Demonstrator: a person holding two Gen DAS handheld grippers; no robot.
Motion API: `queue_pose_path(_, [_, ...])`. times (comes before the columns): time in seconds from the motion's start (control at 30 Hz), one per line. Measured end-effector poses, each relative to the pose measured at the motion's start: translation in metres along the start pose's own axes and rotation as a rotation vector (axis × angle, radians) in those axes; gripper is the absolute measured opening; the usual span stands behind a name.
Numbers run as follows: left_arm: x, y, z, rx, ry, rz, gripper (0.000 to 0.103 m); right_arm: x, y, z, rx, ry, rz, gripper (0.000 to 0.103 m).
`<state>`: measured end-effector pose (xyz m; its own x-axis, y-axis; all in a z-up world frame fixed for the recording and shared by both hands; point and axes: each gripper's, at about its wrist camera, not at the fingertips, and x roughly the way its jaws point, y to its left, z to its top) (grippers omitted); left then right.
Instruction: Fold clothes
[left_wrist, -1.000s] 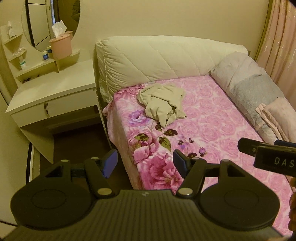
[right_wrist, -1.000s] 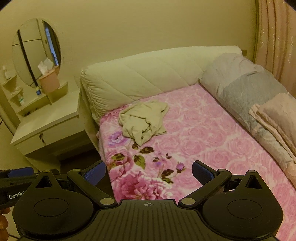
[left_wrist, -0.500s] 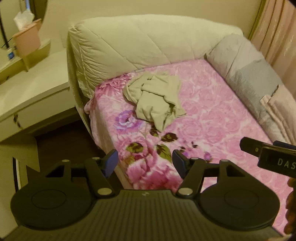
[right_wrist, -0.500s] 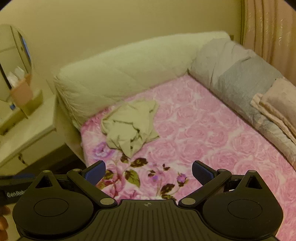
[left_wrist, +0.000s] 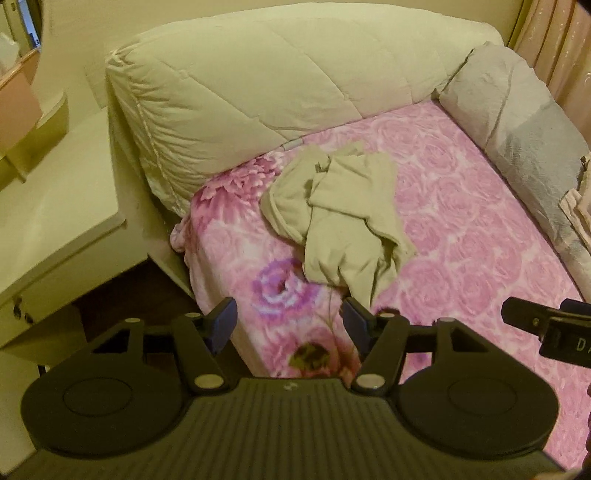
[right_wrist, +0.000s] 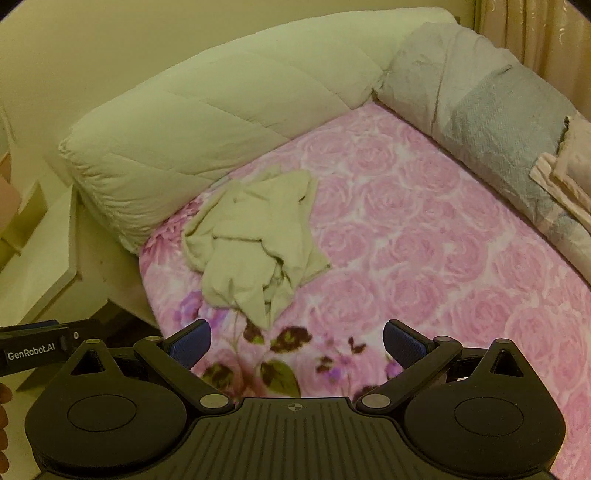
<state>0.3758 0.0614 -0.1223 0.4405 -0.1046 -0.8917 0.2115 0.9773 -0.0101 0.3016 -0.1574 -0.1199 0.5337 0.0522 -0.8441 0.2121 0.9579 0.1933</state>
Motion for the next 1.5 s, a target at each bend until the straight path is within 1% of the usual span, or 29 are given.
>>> queue_pose_path(0.2, [0.037,0.006,0.032,0.009,0.029,-0.015,0.06,0.036,0.006,0.029,-0.007,0.01,-0.024,0.102])
queue_pose_path(0.4, [0.083,0.014,0.051,-0.013,0.052,-0.062,0.059,0.073,0.006,0.047,-0.031,0.022,-0.011,0.101])
queue_pose_path(0.47, [0.101,0.017,0.056,-0.016,0.063,-0.071,0.053,0.087,0.007,0.049,-0.056,0.015,-0.013,0.088])
queue_pose_path(0.5, [0.111,0.018,0.058,-0.016,0.069,-0.074,0.053,0.096,0.007,0.05,-0.07,0.022,-0.009,0.074])
queue_pose_path(0.6, [0.139,0.022,0.063,-0.035,0.092,-0.076,0.053,0.123,0.004,0.052,-0.078,0.055,-0.001,0.074])
queue_pose_path(0.7, [0.166,0.028,0.066,-0.068,0.119,-0.077,0.053,0.149,0.002,0.052,-0.103,0.068,0.001,0.074])
queue_pose_path(0.83, [0.197,0.035,0.065,-0.1,0.162,-0.066,0.053,0.188,-0.001,0.051,-0.131,0.102,0.001,0.059])
queue_pose_path(1.03, [0.234,0.04,0.07,-0.108,0.198,-0.047,0.053,0.24,-0.005,0.047,-0.143,0.167,0.003,0.058])
queue_pose_path(1.17, [0.248,0.04,0.075,-0.116,0.212,-0.043,0.053,0.267,-0.007,0.043,-0.141,0.184,-0.003,0.058])
queue_pose_path(1.23, [0.25,0.037,0.077,-0.11,0.216,-0.041,0.053,0.277,-0.009,0.043,-0.138,0.194,0.002,0.017])
queue_pose_path(1.27, [0.25,0.036,0.079,-0.105,0.216,-0.042,0.053,0.277,-0.012,0.044,-0.123,0.195,0.005,0.016])
queue_pose_path(1.33, [0.248,0.032,0.082,-0.094,0.21,-0.045,0.053,0.267,-0.019,0.046,-0.081,0.161,0.027,0.01])
queue_pose_path(1.4, [0.243,0.028,0.086,-0.082,0.199,-0.051,0.053,0.256,-0.025,0.049,-0.041,0.126,0.049,0.008])
queue_pose_path(1.5, [0.228,0.02,0.093,-0.062,0.156,-0.07,0.053,0.224,-0.039,0.057,0.06,0.054,0.086,0.007])
